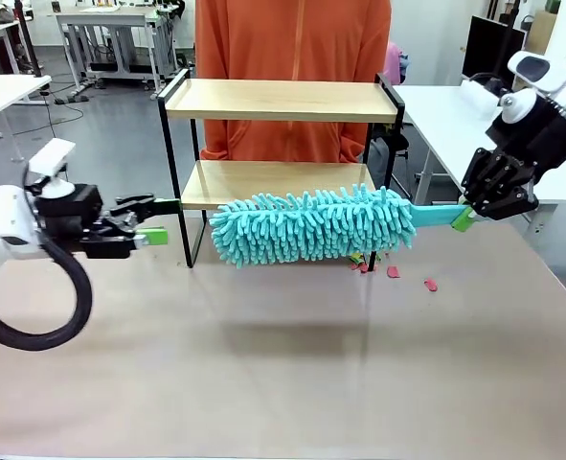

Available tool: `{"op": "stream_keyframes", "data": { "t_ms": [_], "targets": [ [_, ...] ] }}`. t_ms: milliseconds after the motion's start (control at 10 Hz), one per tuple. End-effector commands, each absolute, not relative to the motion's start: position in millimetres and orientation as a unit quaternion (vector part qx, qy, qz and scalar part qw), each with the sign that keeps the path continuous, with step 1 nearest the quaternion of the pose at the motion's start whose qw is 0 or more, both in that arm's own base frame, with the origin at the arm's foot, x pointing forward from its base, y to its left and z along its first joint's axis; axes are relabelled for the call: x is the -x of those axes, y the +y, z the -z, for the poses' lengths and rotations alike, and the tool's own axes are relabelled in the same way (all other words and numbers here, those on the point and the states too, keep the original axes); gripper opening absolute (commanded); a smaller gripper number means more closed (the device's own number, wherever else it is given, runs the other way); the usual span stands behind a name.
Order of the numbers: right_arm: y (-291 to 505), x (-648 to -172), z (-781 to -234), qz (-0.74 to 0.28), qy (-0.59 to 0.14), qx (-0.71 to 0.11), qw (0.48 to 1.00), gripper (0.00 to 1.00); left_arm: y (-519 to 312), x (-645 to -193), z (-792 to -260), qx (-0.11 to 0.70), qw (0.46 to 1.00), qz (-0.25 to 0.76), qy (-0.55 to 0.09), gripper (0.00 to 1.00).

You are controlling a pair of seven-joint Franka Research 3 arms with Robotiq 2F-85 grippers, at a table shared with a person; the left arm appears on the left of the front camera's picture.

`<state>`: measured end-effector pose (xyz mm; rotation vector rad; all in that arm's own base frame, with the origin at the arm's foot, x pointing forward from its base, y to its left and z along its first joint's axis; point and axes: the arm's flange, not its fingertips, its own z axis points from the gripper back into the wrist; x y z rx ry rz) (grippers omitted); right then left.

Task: Clean the shelf.
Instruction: Hand the Duster back to the human.

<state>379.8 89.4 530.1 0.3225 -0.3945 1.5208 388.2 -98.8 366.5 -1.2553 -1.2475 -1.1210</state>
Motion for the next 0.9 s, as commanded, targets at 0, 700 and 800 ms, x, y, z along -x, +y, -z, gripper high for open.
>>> {"op": "stream_keyframes", "data": {
  "t_ms": [0,700,800],
  "targets": [
    [87,-381,-531,-0.685,-0.184,-0.152,0.688,0.13,-116,-392,-367,0.523,0.503,0.458,-0.514,1.0],
    [87,-381,-531,-0.685,-0.184,-0.152,0.688,0.13,-177,-413,-364,0.517,0.505,0.464,-0.513,1.0],
    [87,-381,-531,-0.685,-0.184,-0.152,0.688,0.13,-185,-414,-361,0.513,0.508,0.467,-0.511,1.0]
  ]
}}
